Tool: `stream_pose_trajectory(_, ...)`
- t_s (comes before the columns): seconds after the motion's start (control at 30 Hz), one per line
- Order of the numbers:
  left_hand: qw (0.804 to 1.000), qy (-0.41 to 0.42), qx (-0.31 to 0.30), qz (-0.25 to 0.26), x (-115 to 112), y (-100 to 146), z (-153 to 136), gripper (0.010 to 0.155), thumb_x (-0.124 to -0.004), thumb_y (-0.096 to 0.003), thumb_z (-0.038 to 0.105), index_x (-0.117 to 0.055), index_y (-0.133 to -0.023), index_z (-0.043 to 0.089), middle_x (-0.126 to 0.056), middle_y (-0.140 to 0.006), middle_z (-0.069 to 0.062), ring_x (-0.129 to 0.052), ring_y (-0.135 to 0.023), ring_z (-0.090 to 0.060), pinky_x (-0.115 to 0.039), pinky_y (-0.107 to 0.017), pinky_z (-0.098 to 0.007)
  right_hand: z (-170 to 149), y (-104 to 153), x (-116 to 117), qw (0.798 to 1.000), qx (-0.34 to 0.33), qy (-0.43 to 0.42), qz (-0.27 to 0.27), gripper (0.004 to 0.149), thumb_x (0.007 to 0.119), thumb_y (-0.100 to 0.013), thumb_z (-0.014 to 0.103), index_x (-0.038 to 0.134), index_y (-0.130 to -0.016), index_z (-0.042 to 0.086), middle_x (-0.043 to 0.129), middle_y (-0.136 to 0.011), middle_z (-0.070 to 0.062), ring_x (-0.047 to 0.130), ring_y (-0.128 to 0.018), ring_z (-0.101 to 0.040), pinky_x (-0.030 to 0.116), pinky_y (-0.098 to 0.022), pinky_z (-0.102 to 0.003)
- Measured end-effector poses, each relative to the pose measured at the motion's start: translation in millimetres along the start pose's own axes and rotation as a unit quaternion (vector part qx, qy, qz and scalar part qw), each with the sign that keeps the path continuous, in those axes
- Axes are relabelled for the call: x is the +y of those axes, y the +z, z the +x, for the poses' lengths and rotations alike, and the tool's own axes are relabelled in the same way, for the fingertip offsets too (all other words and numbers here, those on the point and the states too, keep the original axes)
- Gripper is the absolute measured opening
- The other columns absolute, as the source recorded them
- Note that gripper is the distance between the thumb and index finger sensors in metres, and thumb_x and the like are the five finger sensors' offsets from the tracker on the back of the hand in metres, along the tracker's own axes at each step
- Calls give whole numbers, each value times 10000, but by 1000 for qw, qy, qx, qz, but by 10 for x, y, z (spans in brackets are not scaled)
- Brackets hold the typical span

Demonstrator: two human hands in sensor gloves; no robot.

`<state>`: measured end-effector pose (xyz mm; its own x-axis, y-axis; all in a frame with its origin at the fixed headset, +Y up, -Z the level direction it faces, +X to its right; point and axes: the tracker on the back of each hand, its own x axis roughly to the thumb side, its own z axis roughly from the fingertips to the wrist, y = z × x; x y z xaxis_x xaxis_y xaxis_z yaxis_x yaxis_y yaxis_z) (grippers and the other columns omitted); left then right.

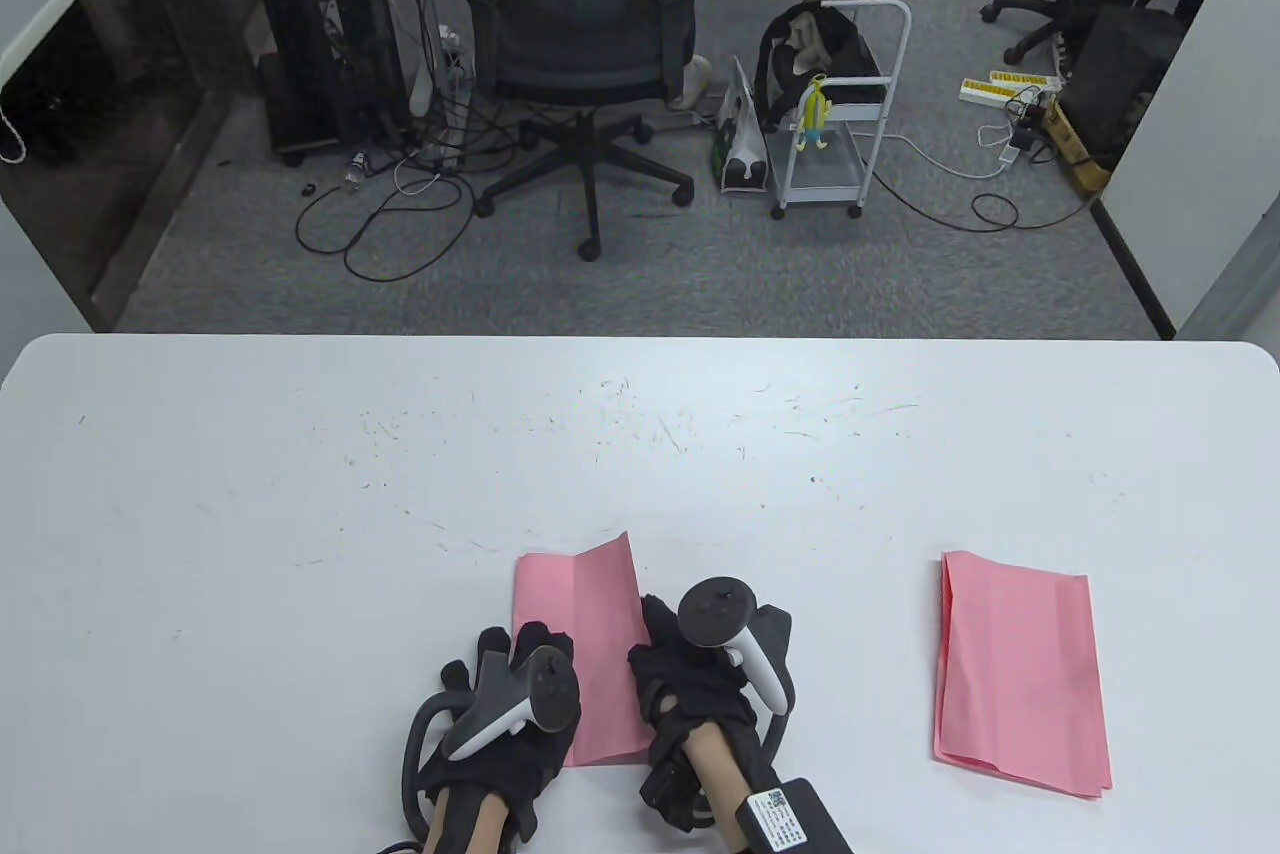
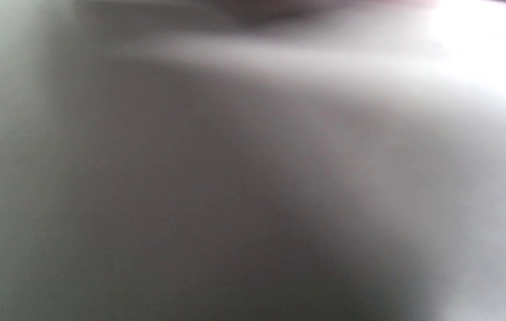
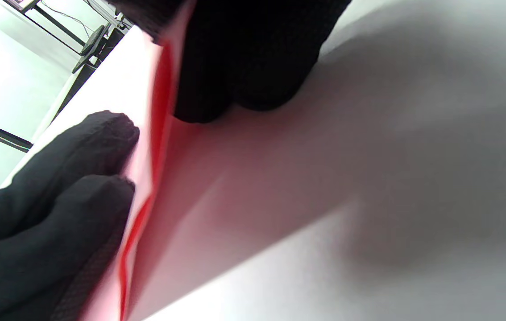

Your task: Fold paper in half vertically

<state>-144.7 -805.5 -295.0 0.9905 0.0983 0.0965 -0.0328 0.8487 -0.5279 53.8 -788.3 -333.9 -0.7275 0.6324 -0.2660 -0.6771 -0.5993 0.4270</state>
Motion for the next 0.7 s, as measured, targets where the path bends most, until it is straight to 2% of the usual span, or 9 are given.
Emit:
stream_pose_trajectory(0.13, 1000, -6, -1, 27, 42, 35, 19, 706, -412, -603, 531, -112, -1198, 298, -58, -1282, -25, -91, -1167, -454, -198, -788, -740, -20, 4, -4, 1000, -3, -10, 2, 581, 789, -472, 317, 549, -999, 266, 892, -834, 64, 1066, -496, -12, 925, -346, -225)
stream_pose_trajectory(0.33, 988, -8, -13, 153, 273, 290, 158, 736, -425, -584, 574, -109, -1196, 316, -61, -1292, -13, -92, -1180, -433, -204, -795, -738, -61, 18, -25, 1000, -7, -19, 0, 582, 790, -469, 312, 553, -998, 257, 895, -832, 49, 1065, -496, -26, 922, -345, -235)
stream_pose_trajectory(0.47, 978, -21, -19, 207, 349, 424, 246, 759, -427, -575, 602, -93, -1196, 320, -56, -1295, -11, -92, -1184, -428, -205, -798, -739, -69, 21, -25, 1000, -8, -23, -1, 582, 790, -467, 311, 555, -997, 255, 895, -832, 48, 1066, -494, -28, 920, -346, -236)
stream_pose_trajectory(0.7, 970, -37, -22, 239, 376, 502, 321, 764, -420, -571, 611, -89, -1196, 321, -58, -1296, -10, -93, -1187, -422, -210, -800, -738, -74, 26, -43, 999, -11, -33, 2, 571, 787, -468, 312, 565, -992, 261, 900, -828, 49, 1060, -500, -43, 912, -361, -259)
